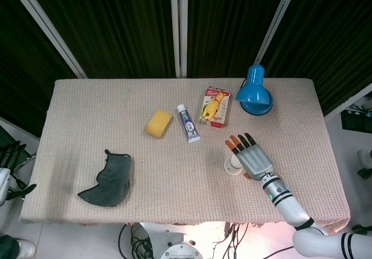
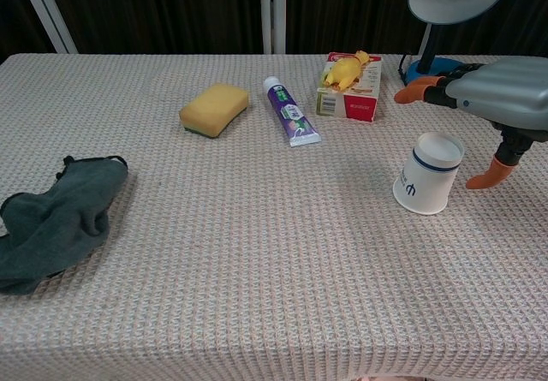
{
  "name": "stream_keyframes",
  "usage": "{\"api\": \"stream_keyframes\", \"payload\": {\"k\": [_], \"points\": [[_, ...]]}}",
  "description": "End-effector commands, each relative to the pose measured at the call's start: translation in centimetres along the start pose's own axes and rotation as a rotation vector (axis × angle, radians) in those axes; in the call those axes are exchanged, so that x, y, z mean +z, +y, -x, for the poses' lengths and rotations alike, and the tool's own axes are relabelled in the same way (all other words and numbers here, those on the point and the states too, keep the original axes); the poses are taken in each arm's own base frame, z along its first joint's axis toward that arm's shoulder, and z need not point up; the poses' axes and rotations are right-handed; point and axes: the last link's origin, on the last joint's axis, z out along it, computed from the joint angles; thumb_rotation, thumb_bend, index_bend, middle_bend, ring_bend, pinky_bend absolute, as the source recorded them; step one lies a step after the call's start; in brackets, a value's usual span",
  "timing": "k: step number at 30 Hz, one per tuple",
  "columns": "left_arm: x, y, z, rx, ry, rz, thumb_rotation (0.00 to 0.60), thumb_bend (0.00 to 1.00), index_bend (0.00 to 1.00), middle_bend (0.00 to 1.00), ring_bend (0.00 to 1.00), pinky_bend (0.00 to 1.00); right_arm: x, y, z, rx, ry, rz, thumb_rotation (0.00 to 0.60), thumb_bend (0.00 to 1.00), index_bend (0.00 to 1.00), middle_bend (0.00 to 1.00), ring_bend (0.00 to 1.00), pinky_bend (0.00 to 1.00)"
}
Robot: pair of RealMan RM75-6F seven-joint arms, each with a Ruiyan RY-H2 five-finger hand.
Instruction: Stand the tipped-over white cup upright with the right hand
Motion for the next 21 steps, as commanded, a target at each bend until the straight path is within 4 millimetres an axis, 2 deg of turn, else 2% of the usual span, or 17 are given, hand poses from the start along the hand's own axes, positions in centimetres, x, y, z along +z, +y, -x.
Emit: {"api": "stream_keyframes", "payload": {"k": [1, 14, 21], "points": [[0.00, -0.07, 0.03, -0.003, 0.000, -0.001, 0.600, 0.12, 0.02, 0.00, 0.00, 0.00, 0.29, -0.12, 0.32, -0.013, -0.006, 0.007, 0.600, 0.06, 0.05, 0.00, 0.00, 0.00], [-0.11, -0.34, 0.06, -0.015, 0.002, 0.000, 0.600, 0.12, 0.02, 0.00, 0.00, 0.00, 1.19, -0.65, 0.77, -0.035, 0.011, 0.011, 0.600, 0.08, 0.31, 0.01, 0.00, 0.00], [-0.11, -0.38, 0.11, -0.019, -0.003, 0.003, 0.600, 0.12, 0.02, 0.00, 0.00, 0.00, 1.26, -0.61, 0.64, -0.028, 0.055, 0.010, 0.600, 0.14, 0.48, 0.02, 0.00, 0.00]]}}
